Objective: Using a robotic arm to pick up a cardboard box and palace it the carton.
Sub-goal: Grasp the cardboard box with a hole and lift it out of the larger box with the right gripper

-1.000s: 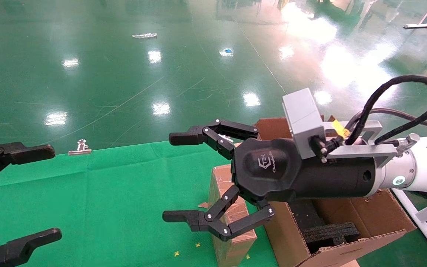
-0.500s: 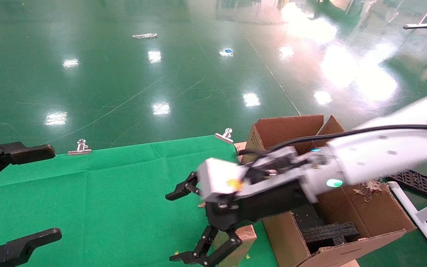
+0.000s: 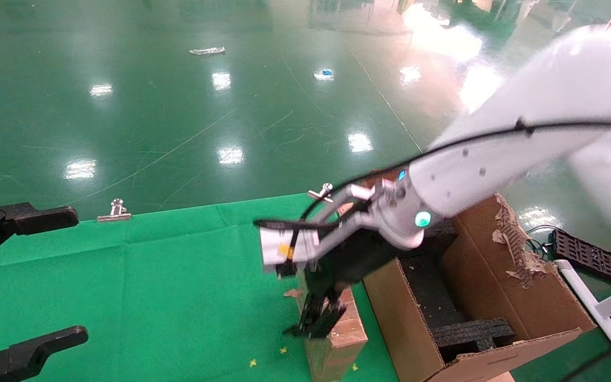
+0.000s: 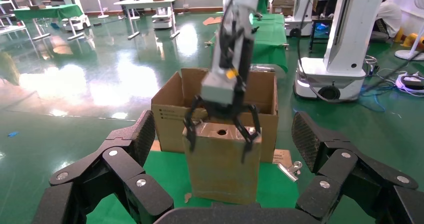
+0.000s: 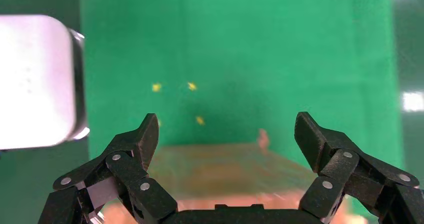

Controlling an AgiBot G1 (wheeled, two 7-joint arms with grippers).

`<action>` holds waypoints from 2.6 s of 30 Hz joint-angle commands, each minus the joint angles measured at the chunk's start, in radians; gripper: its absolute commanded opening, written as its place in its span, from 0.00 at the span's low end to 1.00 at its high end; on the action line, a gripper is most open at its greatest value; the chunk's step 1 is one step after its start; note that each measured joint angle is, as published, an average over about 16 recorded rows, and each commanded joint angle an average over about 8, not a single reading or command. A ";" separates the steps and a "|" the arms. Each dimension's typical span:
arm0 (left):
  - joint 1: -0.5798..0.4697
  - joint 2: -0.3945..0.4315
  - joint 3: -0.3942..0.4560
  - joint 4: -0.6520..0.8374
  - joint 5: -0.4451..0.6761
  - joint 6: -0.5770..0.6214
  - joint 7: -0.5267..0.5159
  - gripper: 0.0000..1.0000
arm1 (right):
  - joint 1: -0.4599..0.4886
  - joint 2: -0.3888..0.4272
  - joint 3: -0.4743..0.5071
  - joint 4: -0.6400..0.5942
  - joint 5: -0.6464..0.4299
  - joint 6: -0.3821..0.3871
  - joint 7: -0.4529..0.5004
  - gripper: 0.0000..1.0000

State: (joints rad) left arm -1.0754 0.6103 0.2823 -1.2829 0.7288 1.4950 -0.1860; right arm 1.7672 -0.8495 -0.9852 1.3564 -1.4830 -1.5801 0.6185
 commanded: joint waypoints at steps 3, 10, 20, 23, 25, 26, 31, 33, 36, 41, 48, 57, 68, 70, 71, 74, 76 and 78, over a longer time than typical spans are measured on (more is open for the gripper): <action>0.000 0.000 0.000 0.000 0.000 0.000 0.000 1.00 | 0.118 -0.003 -0.098 -0.002 0.013 -0.005 0.045 1.00; 0.000 0.000 0.001 0.000 -0.001 0.000 0.000 1.00 | 0.277 -0.016 -0.311 -0.003 0.021 -0.006 0.104 1.00; 0.000 -0.001 0.002 0.000 -0.001 -0.001 0.001 1.00 | 0.410 -0.096 -0.575 0.000 -0.018 0.014 0.216 1.00; 0.000 -0.001 0.002 0.000 -0.001 -0.001 0.001 1.00 | 0.434 -0.115 -0.618 0.002 -0.029 0.025 0.253 1.00; 0.000 -0.001 0.002 0.000 -0.001 -0.001 0.001 1.00 | 0.443 -0.122 -0.636 0.002 -0.029 0.034 0.278 1.00; 0.000 -0.001 0.002 0.000 -0.001 -0.001 0.001 1.00 | 0.445 -0.122 -0.642 0.002 -0.026 0.038 0.294 1.00; 0.000 -0.001 0.002 0.000 -0.002 -0.001 0.001 1.00 | 0.447 -0.095 -0.651 -0.013 0.034 0.051 0.420 1.00; -0.001 -0.001 0.002 0.000 -0.002 -0.001 0.001 1.00 | 0.445 -0.077 -0.649 -0.030 0.072 0.051 0.489 1.00; -0.001 -0.001 0.003 0.000 -0.002 -0.001 0.001 1.00 | 0.437 -0.052 -0.642 -0.079 0.140 0.047 0.585 1.00; -0.001 -0.001 0.003 0.000 -0.002 -0.001 0.002 1.00 | 0.421 -0.049 -0.654 -0.205 0.198 0.031 0.725 1.00; -0.001 -0.001 0.004 0.000 -0.002 -0.002 0.002 1.00 | 0.378 -0.077 -0.680 -0.315 0.223 0.041 0.812 1.00; -0.001 -0.002 0.004 0.000 -0.003 -0.002 0.002 1.00 | 0.330 -0.112 -0.687 -0.384 0.224 0.081 0.807 1.00; -0.001 -0.002 0.005 0.000 -0.003 -0.002 0.002 1.00 | 0.320 -0.139 -0.701 -0.387 0.187 0.111 0.823 0.04; -0.001 -0.002 0.005 0.000 -0.003 -0.002 0.003 0.98 | 0.319 -0.138 -0.703 -0.378 0.183 0.114 0.830 0.00; -0.001 -0.002 0.005 0.000 -0.003 -0.002 0.003 0.96 | 0.319 -0.137 -0.704 -0.373 0.181 0.115 0.834 0.00; -0.001 -0.002 0.005 0.000 -0.004 -0.002 0.003 0.79 | 0.316 -0.134 -0.708 -0.360 0.175 0.118 0.844 0.00; -0.001 -0.002 0.005 0.000 -0.004 -0.002 0.003 0.63 | 0.315 -0.130 -0.710 -0.352 0.171 0.120 0.850 0.00; -0.001 -0.002 0.006 0.000 -0.004 -0.002 0.003 0.46 | 0.315 -0.127 -0.712 -0.345 0.168 0.121 0.854 0.00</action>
State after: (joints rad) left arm -1.0765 0.6080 0.2878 -1.2829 0.7250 1.4925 -0.1832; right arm 2.0825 -0.9770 -1.6966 1.0095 -1.3140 -1.4586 1.4712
